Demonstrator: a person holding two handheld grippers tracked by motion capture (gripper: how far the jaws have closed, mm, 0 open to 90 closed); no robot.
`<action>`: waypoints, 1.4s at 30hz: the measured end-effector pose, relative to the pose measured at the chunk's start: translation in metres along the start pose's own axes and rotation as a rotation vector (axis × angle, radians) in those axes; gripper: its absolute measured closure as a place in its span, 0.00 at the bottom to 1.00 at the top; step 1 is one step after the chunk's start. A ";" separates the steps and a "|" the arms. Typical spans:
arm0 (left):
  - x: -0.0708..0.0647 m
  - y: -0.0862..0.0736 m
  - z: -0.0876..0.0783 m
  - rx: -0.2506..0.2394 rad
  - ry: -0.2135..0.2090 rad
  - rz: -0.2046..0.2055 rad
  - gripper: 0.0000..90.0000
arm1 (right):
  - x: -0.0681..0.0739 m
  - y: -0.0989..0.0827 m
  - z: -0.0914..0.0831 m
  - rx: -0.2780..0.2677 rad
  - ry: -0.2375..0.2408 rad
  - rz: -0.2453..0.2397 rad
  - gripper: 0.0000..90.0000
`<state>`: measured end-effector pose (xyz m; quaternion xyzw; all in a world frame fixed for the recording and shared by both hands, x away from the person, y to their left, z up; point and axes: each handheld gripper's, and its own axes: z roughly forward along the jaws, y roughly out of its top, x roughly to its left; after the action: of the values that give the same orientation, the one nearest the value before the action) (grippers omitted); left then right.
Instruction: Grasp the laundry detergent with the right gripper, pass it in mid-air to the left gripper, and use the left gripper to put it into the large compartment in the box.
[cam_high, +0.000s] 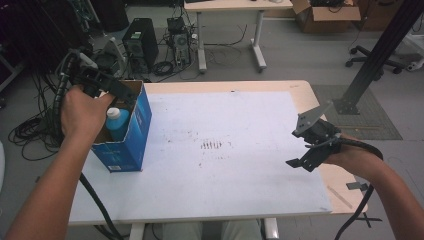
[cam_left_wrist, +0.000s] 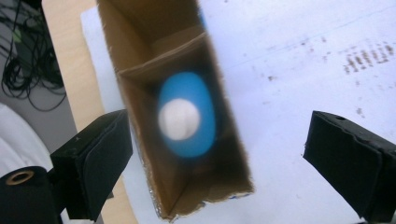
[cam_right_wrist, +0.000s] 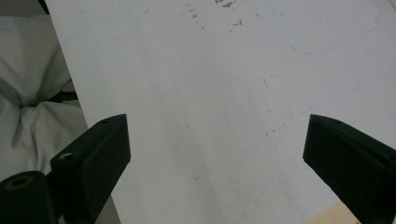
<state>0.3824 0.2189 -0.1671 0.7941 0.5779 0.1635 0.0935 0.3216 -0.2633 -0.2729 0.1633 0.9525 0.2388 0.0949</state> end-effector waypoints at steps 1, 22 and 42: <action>-0.003 0.001 -0.003 -0.005 -0.003 0.009 0.09 | 0.000 0.000 -0.001 -0.001 0.000 0.000 0.08; -0.061 0.013 -0.032 -0.059 -0.050 0.195 0.09 | 0.001 -0.001 -0.007 -0.004 -0.008 0.010 0.08; -0.102 0.024 -0.022 -0.068 -0.160 0.351 0.07 | 0.001 -0.002 -0.007 0.002 -0.007 0.024 0.08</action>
<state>0.3670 0.1140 -0.1541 0.8894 0.4156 0.1331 0.1358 0.3182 -0.2681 -0.2678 0.1756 0.9504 0.2385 0.0953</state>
